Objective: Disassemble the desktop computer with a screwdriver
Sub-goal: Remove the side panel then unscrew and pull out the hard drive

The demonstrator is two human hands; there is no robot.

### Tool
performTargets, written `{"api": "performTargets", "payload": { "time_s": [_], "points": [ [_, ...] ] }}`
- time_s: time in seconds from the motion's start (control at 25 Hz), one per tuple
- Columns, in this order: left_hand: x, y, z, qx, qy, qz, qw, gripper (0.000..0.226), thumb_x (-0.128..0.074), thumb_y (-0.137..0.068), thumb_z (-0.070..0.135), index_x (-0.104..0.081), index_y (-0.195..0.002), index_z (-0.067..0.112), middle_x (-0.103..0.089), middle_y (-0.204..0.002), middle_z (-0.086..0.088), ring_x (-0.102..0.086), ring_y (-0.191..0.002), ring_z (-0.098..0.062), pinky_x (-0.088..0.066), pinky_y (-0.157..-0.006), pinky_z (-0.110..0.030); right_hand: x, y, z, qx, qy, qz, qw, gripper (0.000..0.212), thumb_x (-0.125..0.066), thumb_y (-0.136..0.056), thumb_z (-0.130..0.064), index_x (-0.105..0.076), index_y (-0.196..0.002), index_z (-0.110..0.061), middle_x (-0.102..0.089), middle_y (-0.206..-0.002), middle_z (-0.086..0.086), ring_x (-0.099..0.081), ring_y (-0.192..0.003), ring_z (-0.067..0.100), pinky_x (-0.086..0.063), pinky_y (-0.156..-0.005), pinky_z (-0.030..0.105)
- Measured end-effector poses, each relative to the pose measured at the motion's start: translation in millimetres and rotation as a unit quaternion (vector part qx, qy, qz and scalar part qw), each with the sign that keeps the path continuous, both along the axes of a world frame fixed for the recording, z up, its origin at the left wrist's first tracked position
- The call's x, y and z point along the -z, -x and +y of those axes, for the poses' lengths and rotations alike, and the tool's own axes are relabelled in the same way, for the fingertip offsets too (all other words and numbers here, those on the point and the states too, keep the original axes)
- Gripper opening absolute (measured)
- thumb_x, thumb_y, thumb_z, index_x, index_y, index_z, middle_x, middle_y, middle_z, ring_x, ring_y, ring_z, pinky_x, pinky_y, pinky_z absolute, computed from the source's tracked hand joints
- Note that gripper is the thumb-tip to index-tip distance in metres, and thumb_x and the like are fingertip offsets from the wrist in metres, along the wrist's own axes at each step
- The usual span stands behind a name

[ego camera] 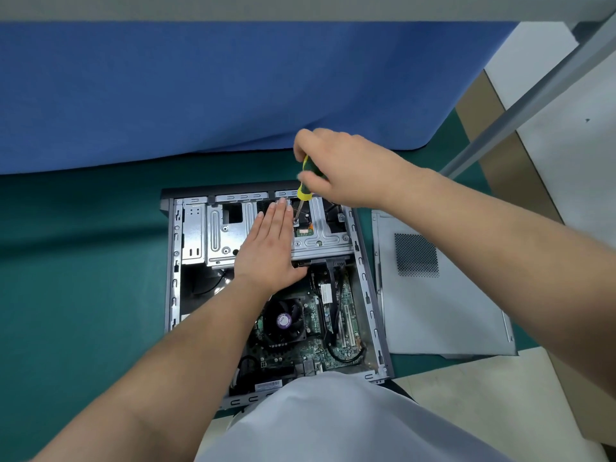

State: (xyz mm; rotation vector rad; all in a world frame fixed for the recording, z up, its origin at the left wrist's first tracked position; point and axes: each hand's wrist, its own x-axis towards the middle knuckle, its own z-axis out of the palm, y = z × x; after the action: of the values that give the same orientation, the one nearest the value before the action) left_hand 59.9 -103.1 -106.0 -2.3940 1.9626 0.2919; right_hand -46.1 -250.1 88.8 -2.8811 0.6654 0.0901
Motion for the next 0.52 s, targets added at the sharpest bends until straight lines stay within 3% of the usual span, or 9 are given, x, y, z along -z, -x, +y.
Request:
{"api": "performTargets", "payload": {
  "time_s": [0.08, 0.12, 0.24, 0.28, 0.4, 0.52],
  "points": [
    [-0.9, -0.5, 0.0, -0.001, 0.001, 0.001, 1.000, 0.123, -0.045, -0.082, 0.079, 0.014, -0.161, 0.006, 0.020, -0.169, -0.011, 0.016, -0.157, -0.024, 0.008, -0.128, -0.040, -5.4, 1.3, -1.5, -0.008, -0.091, 0.001, 0.996, 0.029, -0.058, -0.089, -0.020, -0.049, -0.116, -0.021, -0.053, -0.105, -0.002, -0.052, -0.085, 0.022, -0.034, -0.067, 0.032],
    [-1.5, -0.6, -0.1, -0.002, 0.000, 0.003, 1.000, 0.122, -0.046, -0.082, 0.079, 0.014, -0.161, 0.006, 0.020, -0.169, -0.011, 0.016, -0.157, -0.024, 0.008, -0.128, -0.039, -5.8, 1.9, -0.1, 0.003, -0.102, 0.001, 0.995, 0.031, -0.059, -0.088, -0.023, -0.049, -0.117, -0.022, -0.054, -0.105, -0.001, -0.052, -0.086, 0.022, -0.034, -0.066, 0.032],
    [-2.1, -0.5, 0.0, -0.002, -0.001, 0.002, 1.000, 0.122, -0.046, -0.083, 0.079, 0.014, -0.161, 0.007, 0.020, -0.169, -0.011, 0.016, -0.157, -0.024, 0.008, -0.128, -0.040, 2.3, 0.9, 4.3, 0.050, 0.019, 0.017, 0.998, 0.038, -0.050, -0.098, -0.053, -0.047, -0.114, -0.019, -0.055, -0.092, 0.002, -0.053, -0.080, 0.028, -0.035, -0.065, 0.035],
    [-2.1, -0.6, 0.2, -0.002, -0.001, 0.002, 1.000, 0.123, -0.047, -0.083, 0.079, 0.013, -0.161, 0.007, 0.020, -0.169, -0.011, 0.016, -0.157, -0.024, 0.007, -0.128, -0.040, 3.5, 0.9, 4.4, 0.045, 0.035, 0.013, 0.998, 0.038, -0.049, -0.099, -0.054, -0.048, -0.112, -0.018, -0.053, -0.090, 0.001, -0.052, -0.078, 0.028, -0.034, -0.064, 0.035],
    [-1.3, -1.1, 0.3, -0.003, 0.001, 0.007, 1.000, 0.122, -0.047, -0.083, 0.079, 0.014, -0.161, 0.007, 0.020, -0.170, -0.010, 0.016, -0.157, -0.023, 0.006, -0.128, -0.040, 3.5, 2.9, 1.2, -0.010, -0.031, -0.011, 0.999, 0.014, -0.058, -0.090, -0.022, -0.052, -0.103, -0.024, -0.048, -0.099, -0.005, -0.051, -0.079, 0.024, -0.033, -0.066, 0.032],
    [0.2, -1.8, -0.4, -0.005, 0.002, 0.014, 1.000, 0.122, -0.048, -0.083, 0.078, 0.014, -0.161, 0.008, 0.021, -0.169, -0.009, 0.017, -0.157, -0.022, 0.007, -0.128, -0.039, 5.4, 7.6, 0.3, 0.002, -0.046, -0.015, 0.999, 0.018, -0.057, -0.083, -0.012, -0.053, -0.094, -0.025, -0.048, -0.102, -0.005, -0.053, -0.078, 0.023, -0.034, -0.065, 0.032]
  ]
}}
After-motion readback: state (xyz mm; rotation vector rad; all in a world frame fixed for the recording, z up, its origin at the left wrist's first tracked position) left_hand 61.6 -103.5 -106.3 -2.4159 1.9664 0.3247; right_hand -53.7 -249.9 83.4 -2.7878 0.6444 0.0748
